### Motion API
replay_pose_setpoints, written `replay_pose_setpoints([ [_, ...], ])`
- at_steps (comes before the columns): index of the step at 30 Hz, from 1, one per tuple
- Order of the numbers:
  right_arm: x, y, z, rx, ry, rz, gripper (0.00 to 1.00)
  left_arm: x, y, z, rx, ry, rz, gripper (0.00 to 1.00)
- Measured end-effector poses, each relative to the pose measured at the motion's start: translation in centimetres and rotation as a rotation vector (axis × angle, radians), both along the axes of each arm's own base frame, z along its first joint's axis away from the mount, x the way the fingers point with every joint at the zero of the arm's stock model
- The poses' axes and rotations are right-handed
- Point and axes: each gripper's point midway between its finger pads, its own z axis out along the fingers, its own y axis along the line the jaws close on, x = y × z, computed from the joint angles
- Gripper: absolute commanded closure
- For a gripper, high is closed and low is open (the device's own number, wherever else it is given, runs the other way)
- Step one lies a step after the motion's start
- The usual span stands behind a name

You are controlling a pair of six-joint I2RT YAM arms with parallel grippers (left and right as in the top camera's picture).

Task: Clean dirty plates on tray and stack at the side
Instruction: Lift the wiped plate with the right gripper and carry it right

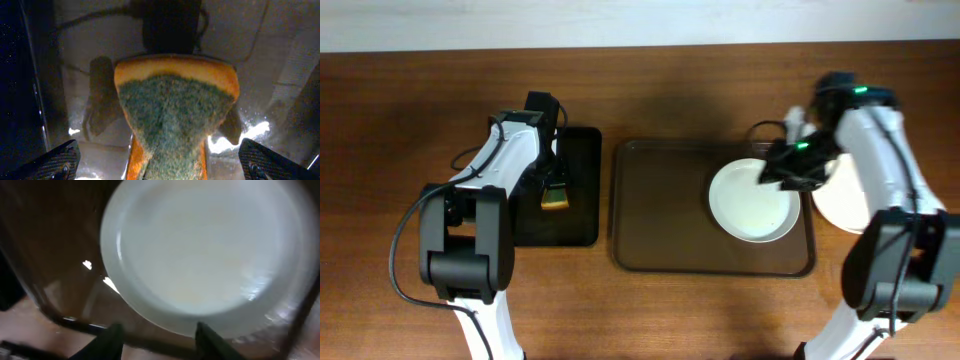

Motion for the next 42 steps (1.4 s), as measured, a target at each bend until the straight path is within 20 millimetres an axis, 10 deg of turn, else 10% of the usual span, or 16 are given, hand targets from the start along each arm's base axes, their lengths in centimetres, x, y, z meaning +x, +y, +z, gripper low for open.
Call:
replay_pose_setpoints([
  [4,-1.4,2.9,-3.8,-0.104,0.017,0.07,0.56,0.0,0.0,0.0,0.0,0.0,0.0,0.0],
  [14,-2.2,-7.7,-4.6,-0.235,0.094,-0.23,0.58,0.0,0.0,0.0,0.0,0.0,0.0,0.0],
  [23,-4.0,-7.5,-7.8,-0.263,0.123,-0.228,0.7,0.0,0.0,0.0,0.0,0.0,0.0,0.0],
  [42,-2.3,-6.4,-7.5,-0.187,0.038,-0.249,0.96,0.0,0.0,0.0,0.0,0.0,0.0,0.0],
])
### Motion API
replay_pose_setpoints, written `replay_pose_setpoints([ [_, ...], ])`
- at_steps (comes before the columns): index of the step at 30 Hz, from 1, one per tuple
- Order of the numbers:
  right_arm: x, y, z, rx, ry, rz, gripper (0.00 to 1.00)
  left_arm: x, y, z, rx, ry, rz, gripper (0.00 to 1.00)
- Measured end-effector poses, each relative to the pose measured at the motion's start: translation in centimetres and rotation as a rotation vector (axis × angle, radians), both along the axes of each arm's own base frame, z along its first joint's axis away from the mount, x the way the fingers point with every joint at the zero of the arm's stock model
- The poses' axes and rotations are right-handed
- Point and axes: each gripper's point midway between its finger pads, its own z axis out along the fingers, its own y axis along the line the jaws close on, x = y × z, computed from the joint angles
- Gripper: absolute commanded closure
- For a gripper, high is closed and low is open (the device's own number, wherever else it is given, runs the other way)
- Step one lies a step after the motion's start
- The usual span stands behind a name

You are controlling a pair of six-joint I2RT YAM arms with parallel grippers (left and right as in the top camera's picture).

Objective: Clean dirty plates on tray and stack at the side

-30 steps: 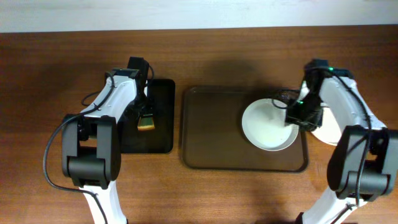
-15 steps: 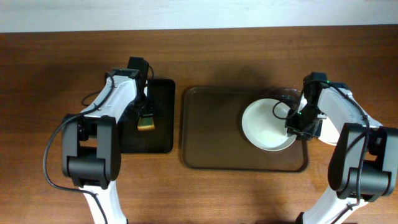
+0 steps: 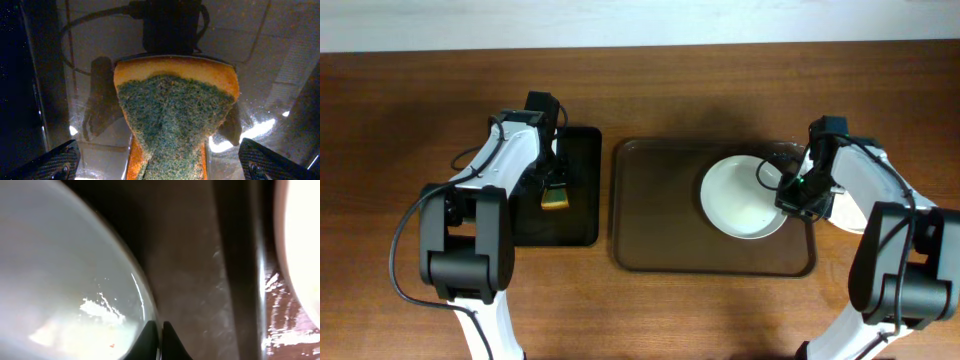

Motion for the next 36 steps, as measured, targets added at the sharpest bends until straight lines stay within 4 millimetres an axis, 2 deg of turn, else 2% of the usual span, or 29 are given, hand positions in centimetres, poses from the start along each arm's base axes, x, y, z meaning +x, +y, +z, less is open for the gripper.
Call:
replay_pose_setpoints([
  [1,0.5,0.3,1.2,0.024,-0.003,0.002,0.96,0.0,0.0,0.0,0.0,0.001,0.0,0.0],
  [2,2.5,0.4,3.3,0.037,-0.07,0.002,0.96,0.0,0.0,0.0,0.0,0.0,0.0,0.0],
  [4,4.5,0.0,6.6,0.043,-0.132,-0.014,0.96,0.0,0.0,0.0,0.0,0.0,0.0,0.0],
  [5,5.7,-0.8,8.6,0.041,-0.188,-0.032,0.96,0.0,0.0,0.0,0.0,0.0,0.0,0.0],
  [7,6.3,-3.9,11.1,0.032,-0.249,-0.108,0.96,0.0,0.0,0.0,0.0,0.0,0.0,0.0],
  [9,5.6,-6.9,11.2,0.028,-0.246,-0.196,0.96,0.0,0.0,0.0,0.0,0.0,0.0,0.0],
  [13,1.0,-17.4,10.9,-0.06,-0.208,-0.499,0.96,0.0,0.0,0.0,0.0,0.0,0.0,0.0],
  [15,-0.6,-20.1,10.9,-0.089,-0.203,-0.578,0.96,0.0,0.0,0.0,0.0,0.0,0.0,0.0],
  [17,-2.0,-22.1,10.6,-0.133,-0.187,-0.627,0.96,0.0,0.0,0.0,0.0,0.0,0.0,0.0],
  [18,-2.5,-22.4,10.2,-0.146,-0.173,-0.636,0.87,0.0,0.0,0.0,0.0,0.0,0.0,0.0],
  [19,-2.9,-22.3,9.6,-0.15,-0.155,-0.638,0.56,0.0,0.0,0.0,0.0,0.0,0.0,0.0],
  [20,-3.4,-22.0,8.9,-0.146,-0.134,-0.637,0.32,0.0,0.0,0.0,0.0,0.0,0.0,0.0],
  [21,-3.6,-21.8,8.4,-0.143,-0.121,-0.641,0.28,0.0,0.0,0.0,0.0,0.0,0.0,0.0],
  [24,-3.9,-21.3,7.8,-0.124,-0.108,-0.635,0.28,0.0,0.0,0.0,0.0,0.0,0.0,0.0],
  [26,-3.0,-20.2,8.0,-0.054,-0.14,-0.597,0.28,0.0,0.0,0.0,0.0,0.0,0.0,0.0],
  [27,-2.1,-18.7,8.1,-0.002,-0.16,-0.546,0.28,0.0,0.0,0.0,0.0,0.0,0.0,0.0],
  [29,-0.2,-15.3,8.3,0.052,-0.181,-0.409,0.28,0.0,0.0,0.0,0.0,0.0,0.0,0.0],
  [30,1.1,-12.8,8.4,0.069,-0.192,-0.302,0.02,0.0,0.0,0.0,0.0,0.0,0.0,0.0],
  [31,1.9,-11.0,8.4,0.077,-0.198,-0.237,0.01,0.0,0.0,0.0,0.0,0.0,0.0,0.0],
  [33,3.7,-5.7,8.5,0.102,-0.209,-0.062,0.02,0.0,0.0,0.0,0.0,0.0,0.0,0.0],
  [34,4.3,-2.9,8.5,0.114,-0.211,0.022,0.02,0.0,0.0,0.0,0.0,0.0,0.0,0.0],
  [36,4.7,1.0,8.6,0.13,-0.211,0.13,0.02,0.0,0.0,0.0,0.0,0.0,0.0,0.0],
])
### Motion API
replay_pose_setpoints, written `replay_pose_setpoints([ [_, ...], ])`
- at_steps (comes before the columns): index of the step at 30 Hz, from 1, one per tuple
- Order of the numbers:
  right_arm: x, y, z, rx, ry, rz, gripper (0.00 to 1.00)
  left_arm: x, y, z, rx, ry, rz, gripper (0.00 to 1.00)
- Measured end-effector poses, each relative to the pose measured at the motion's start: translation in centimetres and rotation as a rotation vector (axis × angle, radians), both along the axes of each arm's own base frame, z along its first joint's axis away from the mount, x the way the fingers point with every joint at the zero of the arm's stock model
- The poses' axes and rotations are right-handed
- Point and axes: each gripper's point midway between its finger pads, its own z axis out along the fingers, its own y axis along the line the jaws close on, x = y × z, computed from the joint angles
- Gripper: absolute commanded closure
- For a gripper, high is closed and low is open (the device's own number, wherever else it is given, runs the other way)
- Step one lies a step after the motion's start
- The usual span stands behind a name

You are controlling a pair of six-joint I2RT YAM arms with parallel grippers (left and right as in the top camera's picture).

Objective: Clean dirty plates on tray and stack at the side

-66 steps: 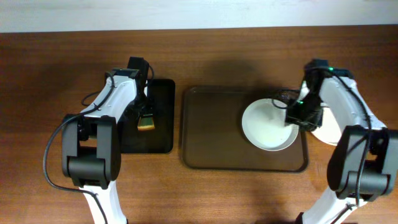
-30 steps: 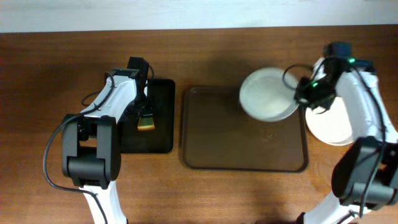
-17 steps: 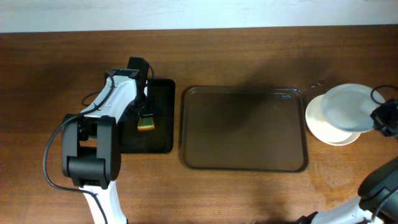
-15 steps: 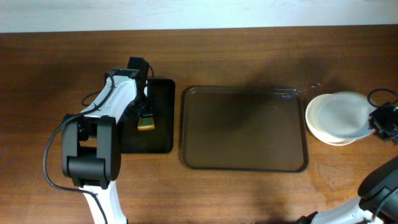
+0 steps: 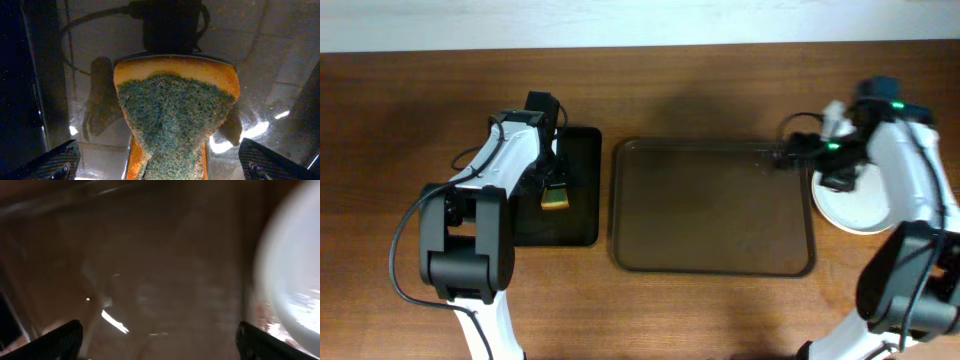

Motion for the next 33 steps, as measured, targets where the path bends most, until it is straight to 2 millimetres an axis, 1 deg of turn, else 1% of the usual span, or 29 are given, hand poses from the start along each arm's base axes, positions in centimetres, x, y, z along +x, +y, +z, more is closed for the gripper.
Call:
replay_pose_setpoints([
  [2,0.1,3.2,0.0,0.0,-0.005,0.087,0.02,0.0,0.0,0.0,0.0,0.0,0.0,0.0],
  [3,-0.1,5.4,0.0,0.003,-0.006,0.147,0.02,0.0,0.0,0.0,0.0,0.0,0.0,0.0],
  [5,-0.4,7.3,0.0,0.003,-0.006,0.198,0.02,0.0,0.0,0.0,0.0,0.0,0.0,0.0],
  [8,-0.7,9.1,0.0,0.003,-0.006,0.247,0.02,0.0,0.0,0.0,0.0,0.0,0.0,0.0],
  [12,-0.7,9.5,0.0,0.003,-0.013,0.258,0.02,0.0,0.0,0.0,0.0,0.0,0.0,0.0],
  [13,-0.7,9.6,0.2,0.002,-0.018,0.26,0.02,0.0,0.0,0.0,0.0,0.0,0.0,0.0],
  [14,-1.0,9.7,1.0,0.001,-0.037,0.265,0.02,0.0,0.0,0.0,0.0,0.0,0.0,0.0],
  [15,-1.2,10.0,2.4,0.0,-0.077,0.272,0.02,0.0,0.0,0.0,0.0,0.0,0.0,0.0],
  [17,-2.1,10.5,8.1,-0.005,-0.244,0.287,0.02,0.0,0.0,0.0,0.0,0.0,0.0,0.0],
  [18,-3.0,10.2,11.8,-0.023,-0.36,0.286,0.02,0.0,0.0,0.0,0.0,0.0,0.0,0.0],
  [19,-4.5,9.8,16.0,-0.044,-0.495,0.278,0.02,0.0,0.0,0.0,-0.001,0.002,0.0,0.0],
  [20,-6.8,9.2,20.4,-0.067,-0.643,0.269,0.02,0.0,0.0,0.0,0.0,0.0,0.0,0.0],
  [21,-8.9,8.7,23.6,-0.088,-0.756,0.255,0.02,-0.1,0.0,0.0,0.0,0.002,0.0,0.0],
  [23,-14.4,6.9,30.0,-0.155,-1.022,0.195,0.02,0.0,0.0,0.0,0.0,0.0,0.0,0.0],
  [24,-16.7,6.1,32.4,-0.18,-1.137,0.165,0.02,0.0,0.0,0.0,0.0,0.002,0.0,0.0],
  [25,-19.6,5.4,34.5,-0.209,-1.255,0.138,0.02,-0.1,0.0,0.0,0.0,0.003,0.0,0.0],
  [26,-22.0,4.9,36.0,-0.233,-1.36,0.124,0.02,0.0,0.0,0.0,0.0,0.001,0.0,0.0],
  [27,-23.8,4.5,36.8,-0.254,-1.437,0.118,0.02,0.0,0.0,0.0,0.0,0.0,0.0,0.0],
  [29,-29.4,3.6,38.0,-0.298,-1.654,0.084,0.02,0.0,0.0,0.0,0.0,0.0,0.0,0.0],
  [30,-30.5,3.3,37.8,-0.313,-1.718,0.067,0.02,0.0,0.0,0.0,0.0,0.0,0.0,0.0],
  [31,-30.9,3.2,37.4,-0.322,-1.788,0.048,0.02,0.0,0.0,0.0,0.0,0.0,0.0,0.0],
  [32,-30.7,3.1,37.4,-0.327,-1.853,0.027,0.02,0.0,0.0,0.0,0.0,0.0,0.0,0.0],
  [33,-29.8,3.2,37.0,-0.33,-1.911,0.011,0.02,0.0,0.0,0.0,0.0,0.0,0.0,0.0],
])
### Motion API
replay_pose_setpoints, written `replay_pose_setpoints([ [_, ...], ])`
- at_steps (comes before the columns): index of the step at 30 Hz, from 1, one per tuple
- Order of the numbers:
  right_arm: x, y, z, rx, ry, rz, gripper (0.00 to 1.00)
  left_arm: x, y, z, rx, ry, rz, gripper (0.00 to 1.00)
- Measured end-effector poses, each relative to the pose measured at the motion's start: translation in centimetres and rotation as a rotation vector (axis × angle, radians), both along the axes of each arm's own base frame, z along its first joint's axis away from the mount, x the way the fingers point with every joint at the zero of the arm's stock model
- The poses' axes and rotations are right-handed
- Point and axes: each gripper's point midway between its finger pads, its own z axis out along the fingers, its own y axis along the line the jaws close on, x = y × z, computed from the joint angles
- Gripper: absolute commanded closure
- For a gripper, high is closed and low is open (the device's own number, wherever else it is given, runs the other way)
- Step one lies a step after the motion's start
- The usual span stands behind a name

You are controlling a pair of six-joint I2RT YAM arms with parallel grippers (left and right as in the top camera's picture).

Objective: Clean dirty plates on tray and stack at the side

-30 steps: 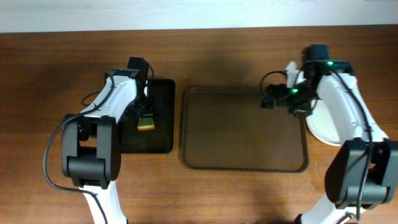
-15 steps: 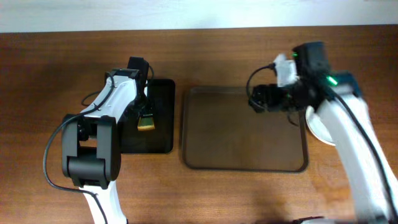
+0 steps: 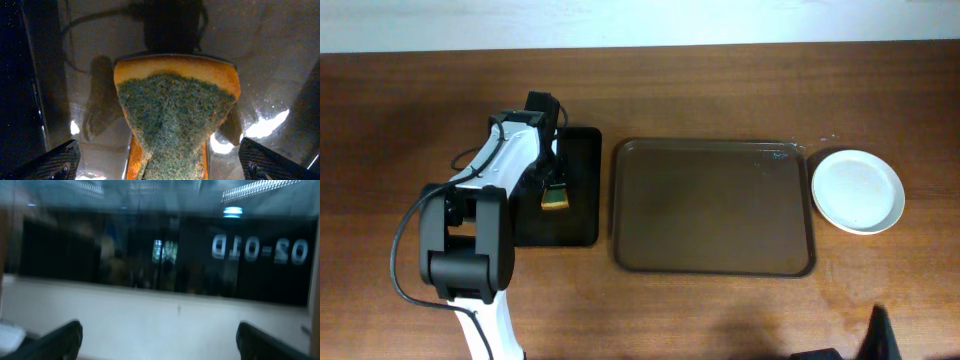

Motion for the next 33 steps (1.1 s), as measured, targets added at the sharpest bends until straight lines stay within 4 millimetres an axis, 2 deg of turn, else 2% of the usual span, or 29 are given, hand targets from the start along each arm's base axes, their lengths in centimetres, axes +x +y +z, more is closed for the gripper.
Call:
replay_pose_setpoints([
  [2,2.8,0.3,-1.0,0.009,-0.102,-0.002,0.02,0.0,0.0,0.0,0.0,0.0,0.0,0.0],
  [4,5.8,0.6,-3.3,0.014,-0.156,-0.006,0.02,0.0,0.0,0.0,0.0,0.001,0.0,0.0],
  [6,7.8,0.8,-5.9,0.016,-0.168,-0.006,0.02,0.0,0.0,0.0,0.0,0.0,0.0,0.0],
  [11,13.1,1.5,-15.2,-0.008,0.028,-0.002,0.02,0.0,0.0,0.0,0.0,0.0,0.0,0.0],
  [12,13.6,1.6,-16.5,-0.011,0.054,-0.001,0.02,0.0,0.0,0.0,0.0,0.001,0.0,0.0],
  [14,15.2,1.7,-20.8,-0.013,0.15,0.003,0.02,0.0,0.0,0.0,0.0,0.001,0.0,0.0],
  [16,16.0,2.0,-23.8,-0.022,0.223,0.012,0.02,0.0,0.0,0.0,0.0,0.001,0.0,0.0],
  [18,16.5,2.2,-26.1,-0.032,0.305,0.019,0.02,0.0,0.0,0.0,0.0,0.001,0.0,0.0],
  [21,16.6,2.4,-28.6,-0.043,0.406,0.03,0.02,0.0,0.0,0.0,0.0,0.0,0.0,0.0],
  [23,16.6,2.5,-31.1,-0.055,0.508,0.04,0.02,0.0,0.0,0.0,-0.001,0.001,0.0,0.0],
  [30,16.6,2.6,-31.5,-0.057,0.523,0.041,0.02,0.0,0.0,0.0,-0.001,0.001,0.001,0.0],
  [33,16.6,2.6,-31.5,-0.057,0.523,0.041,0.02,0.1,1.1,0.0,-0.001,0.0,0.029,0.0],
])
